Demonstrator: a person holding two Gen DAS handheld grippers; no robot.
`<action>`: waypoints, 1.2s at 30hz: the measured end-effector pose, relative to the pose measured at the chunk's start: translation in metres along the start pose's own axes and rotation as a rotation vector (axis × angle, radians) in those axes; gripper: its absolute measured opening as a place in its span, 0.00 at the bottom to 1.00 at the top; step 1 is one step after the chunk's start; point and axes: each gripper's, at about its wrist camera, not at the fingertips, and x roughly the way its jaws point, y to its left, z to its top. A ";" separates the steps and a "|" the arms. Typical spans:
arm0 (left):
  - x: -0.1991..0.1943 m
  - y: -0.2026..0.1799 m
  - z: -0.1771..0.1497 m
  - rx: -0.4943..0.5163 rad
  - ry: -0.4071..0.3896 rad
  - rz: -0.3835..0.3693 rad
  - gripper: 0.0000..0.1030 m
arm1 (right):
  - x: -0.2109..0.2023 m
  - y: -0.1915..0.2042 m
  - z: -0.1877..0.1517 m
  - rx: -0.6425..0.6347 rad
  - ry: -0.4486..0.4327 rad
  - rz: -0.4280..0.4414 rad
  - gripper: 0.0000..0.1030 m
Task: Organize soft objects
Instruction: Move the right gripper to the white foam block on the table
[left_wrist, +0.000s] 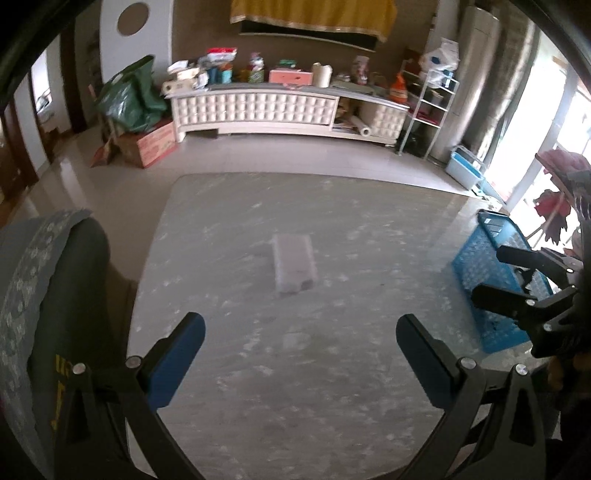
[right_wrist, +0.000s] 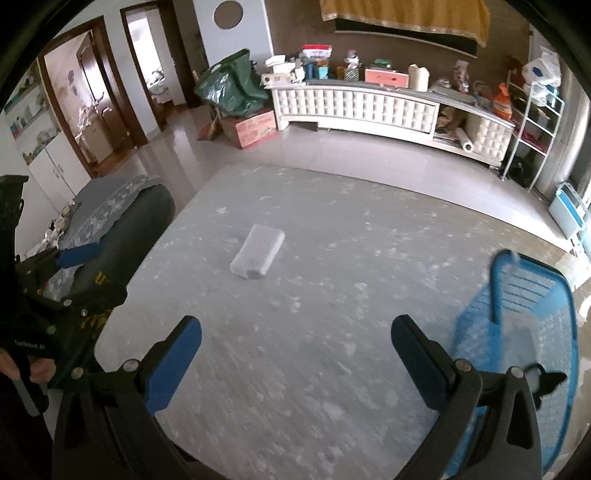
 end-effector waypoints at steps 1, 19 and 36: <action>0.003 0.006 -0.002 -0.010 0.004 0.007 1.00 | 0.006 0.003 0.002 -0.010 0.007 0.002 1.00; 0.072 0.086 -0.002 -0.031 0.070 0.112 1.00 | 0.132 0.056 0.026 -0.088 0.150 0.015 1.00; 0.138 0.112 0.003 -0.028 0.078 0.117 1.00 | 0.209 0.061 0.043 -0.030 0.213 -0.045 0.77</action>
